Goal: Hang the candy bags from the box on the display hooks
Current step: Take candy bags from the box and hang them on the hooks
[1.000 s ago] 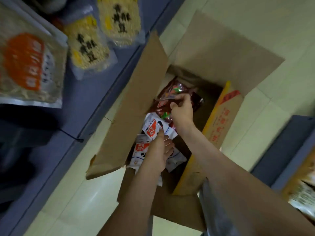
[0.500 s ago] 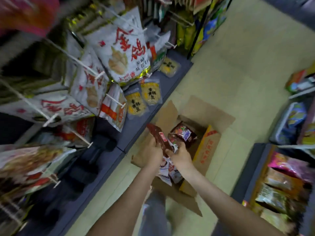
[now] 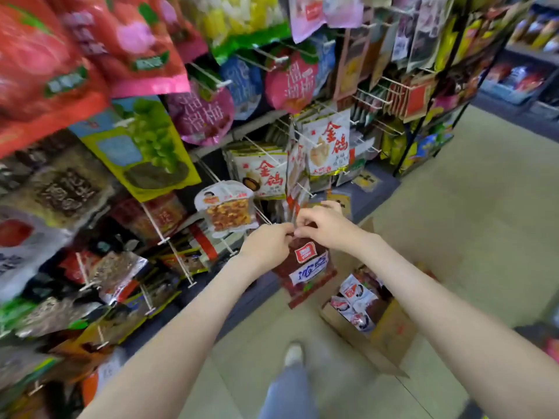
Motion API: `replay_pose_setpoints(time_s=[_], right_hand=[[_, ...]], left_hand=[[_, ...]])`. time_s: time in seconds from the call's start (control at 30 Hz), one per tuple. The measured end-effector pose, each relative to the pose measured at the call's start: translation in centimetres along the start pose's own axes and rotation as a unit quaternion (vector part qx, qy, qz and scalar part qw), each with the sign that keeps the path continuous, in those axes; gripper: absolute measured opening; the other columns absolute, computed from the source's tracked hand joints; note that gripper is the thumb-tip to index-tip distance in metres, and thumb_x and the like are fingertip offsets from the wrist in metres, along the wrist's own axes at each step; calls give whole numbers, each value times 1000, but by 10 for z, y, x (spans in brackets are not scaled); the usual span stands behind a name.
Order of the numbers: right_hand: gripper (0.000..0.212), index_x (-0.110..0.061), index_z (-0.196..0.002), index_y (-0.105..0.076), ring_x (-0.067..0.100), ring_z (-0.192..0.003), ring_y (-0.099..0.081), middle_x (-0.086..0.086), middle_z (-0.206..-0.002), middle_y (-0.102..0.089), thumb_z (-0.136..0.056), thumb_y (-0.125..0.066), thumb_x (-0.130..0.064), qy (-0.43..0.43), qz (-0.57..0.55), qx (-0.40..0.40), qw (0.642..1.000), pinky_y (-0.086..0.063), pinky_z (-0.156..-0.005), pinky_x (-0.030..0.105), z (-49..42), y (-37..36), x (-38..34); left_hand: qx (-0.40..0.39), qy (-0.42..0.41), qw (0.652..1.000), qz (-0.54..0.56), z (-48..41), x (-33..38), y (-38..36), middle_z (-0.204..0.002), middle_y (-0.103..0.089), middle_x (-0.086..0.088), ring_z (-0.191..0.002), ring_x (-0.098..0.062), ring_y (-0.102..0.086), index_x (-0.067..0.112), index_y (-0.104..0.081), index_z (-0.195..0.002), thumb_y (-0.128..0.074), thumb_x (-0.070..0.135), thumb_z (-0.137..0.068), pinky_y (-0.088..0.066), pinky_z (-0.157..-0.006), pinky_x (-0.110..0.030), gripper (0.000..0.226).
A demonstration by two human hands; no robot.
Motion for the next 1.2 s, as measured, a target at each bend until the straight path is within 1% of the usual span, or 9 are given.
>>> replay_pose_setpoints(time_s=[0.13,0.27,0.37,0.47,0.6,0.73,0.8,1.03,1.2], right_hand=[[1,-28,-92,-58,17,-97,-55,0,-100,-64,-92,-59,-28,46,-54,-17,997,-39,-80,29,4,20,-96],[7,-26,-86,-54,23,-92,-52,0,-89,-60,-93,-55,-27,113,-15,47,992,-37,-78,35,-1,38,-194],[7,-21,-87,-58,13,-82,-50,-9,-79,-56,-93,-57,-26,164,-14,101,981,-29,-72,29,-2,56,-275],[8,-22,-87,-59,14,-79,-54,-4,-84,-63,-93,-57,-26,201,-44,110,972,-34,-65,28,1,68,-352],[6,-26,-85,-58,12,-82,-54,-5,-87,-63,-91,-59,-25,281,-47,175,942,-33,-68,20,15,79,-450],[16,-23,-78,-59,10,-71,-47,-17,-66,-47,-87,-63,-34,331,-12,298,895,-32,-72,31,24,86,-536],[23,-25,-73,-53,13,-70,-48,-13,-64,-49,-87,-60,-42,340,3,332,880,-31,-74,34,17,83,-571],[15,-28,-83,-64,6,-85,-43,-15,-78,-56,-88,-60,-41,319,-29,391,863,-14,-78,26,-27,88,-628],[17,-26,-85,-67,8,-97,-49,-13,-88,-64,-89,-59,-41,288,-39,428,856,-12,-78,25,-56,95,-634]], left_hand=[[127,-4,991,-50,71,-27,77,-113,-68,-5,-107,-28,-60,22,-61,-120,-44,26,-98,-44,-78,-34,28],[212,4,976,-44,135,-63,148,-111,-69,-2,-105,-27,-61,24,-64,-116,-47,28,-98,-48,-79,-38,25],[274,16,960,-50,184,-93,208,-96,-72,-5,-94,-28,-64,20,-67,-104,-51,30,-96,-48,-73,-38,20],[311,-7,948,-68,239,-114,265,-88,-72,-1,-86,-24,-65,19,-68,-99,-54,28,-95,-48,-70,-36,18],[364,-33,928,-68,316,-142,332,-81,-71,4,-75,-16,-64,20,-69,-96,-56,28,-94,-48,-67,-33,16],[420,-38,906,-24,375,-182,385,-75,-64,18,-70,-1,-58,22,-70,-90,-60,24,-91,-41,-66,-10,11],[452,-37,891,-16,397,-201,405,-73,-61,20,-71,0,-56,21,-70,-86,-62,20,-90,-38,-67,-7,9],[494,24,868,-41,409,-246,453,-83,-69,9,-80,-10,-62,21,-71,-94,-59,27,-92,-46,-74,-25,14],[514,55,856,-32,389,-264,473,-89,-72,1,-85,-18,-64,20,-72,-96,-57,28,-93,-50,-79,-36,18]])
Point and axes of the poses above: each hand's wrist, its own z-axis away from the middle knuckle, its own y-axis out of the back of the hand, x = y × z, the point moved 6 cm from there along -z, towards the middle knuckle
